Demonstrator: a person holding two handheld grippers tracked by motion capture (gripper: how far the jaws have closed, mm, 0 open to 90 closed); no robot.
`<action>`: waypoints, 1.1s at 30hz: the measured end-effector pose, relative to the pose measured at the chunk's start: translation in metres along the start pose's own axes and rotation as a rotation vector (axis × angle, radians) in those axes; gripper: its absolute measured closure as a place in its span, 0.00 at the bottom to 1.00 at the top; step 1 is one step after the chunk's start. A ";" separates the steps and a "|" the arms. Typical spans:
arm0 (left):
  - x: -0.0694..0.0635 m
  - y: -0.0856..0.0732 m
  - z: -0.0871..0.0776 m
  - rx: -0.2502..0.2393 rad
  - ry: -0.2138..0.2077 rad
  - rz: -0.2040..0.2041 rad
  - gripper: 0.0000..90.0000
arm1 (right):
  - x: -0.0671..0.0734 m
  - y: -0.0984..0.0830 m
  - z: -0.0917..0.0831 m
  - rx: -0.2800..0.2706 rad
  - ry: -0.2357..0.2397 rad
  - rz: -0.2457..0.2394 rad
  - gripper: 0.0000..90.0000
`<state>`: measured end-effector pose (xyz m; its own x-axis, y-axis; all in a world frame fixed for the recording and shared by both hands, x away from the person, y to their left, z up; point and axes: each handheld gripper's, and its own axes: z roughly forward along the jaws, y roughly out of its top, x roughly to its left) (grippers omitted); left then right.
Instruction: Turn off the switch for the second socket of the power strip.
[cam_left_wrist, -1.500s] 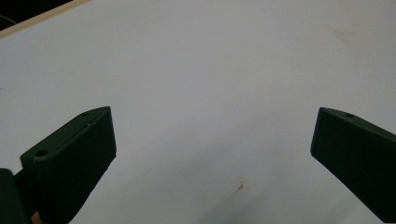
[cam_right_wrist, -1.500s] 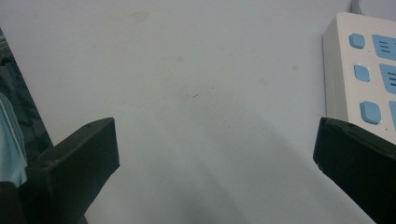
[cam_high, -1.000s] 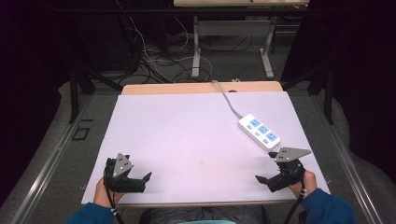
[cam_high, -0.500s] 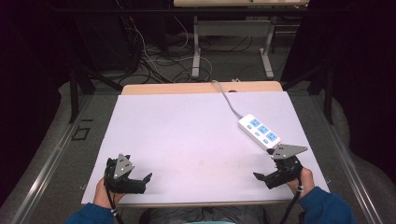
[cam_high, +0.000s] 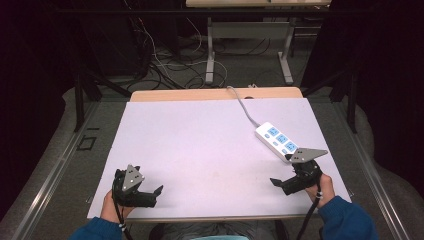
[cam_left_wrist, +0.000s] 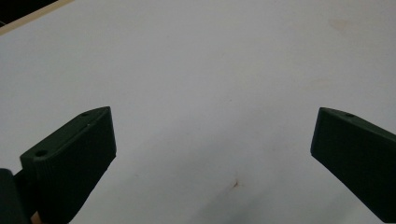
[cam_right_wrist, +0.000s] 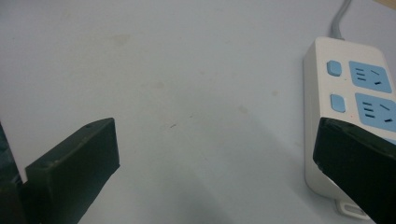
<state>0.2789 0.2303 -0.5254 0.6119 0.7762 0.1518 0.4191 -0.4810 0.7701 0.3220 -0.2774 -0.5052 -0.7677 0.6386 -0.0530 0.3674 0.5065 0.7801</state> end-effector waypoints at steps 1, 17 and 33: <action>0.000 0.000 0.000 0.002 0.000 0.006 0.00 | 0.000 0.000 0.000 0.000 0.000 0.000 0.00; 0.001 0.000 0.001 -0.003 0.005 0.004 0.00 | -0.017 0.017 0.007 -0.009 -0.018 0.010 0.00; -0.001 0.000 0.002 0.017 0.004 0.023 0.00 | -0.035 0.033 0.025 0.004 -0.016 0.012 0.00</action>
<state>0.2800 0.2289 -0.5265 0.6190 0.7663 0.1723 0.4159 -0.5058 0.7558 0.3742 -0.2687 -0.4936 -0.7547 0.6539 -0.0533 0.3791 0.5009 0.7781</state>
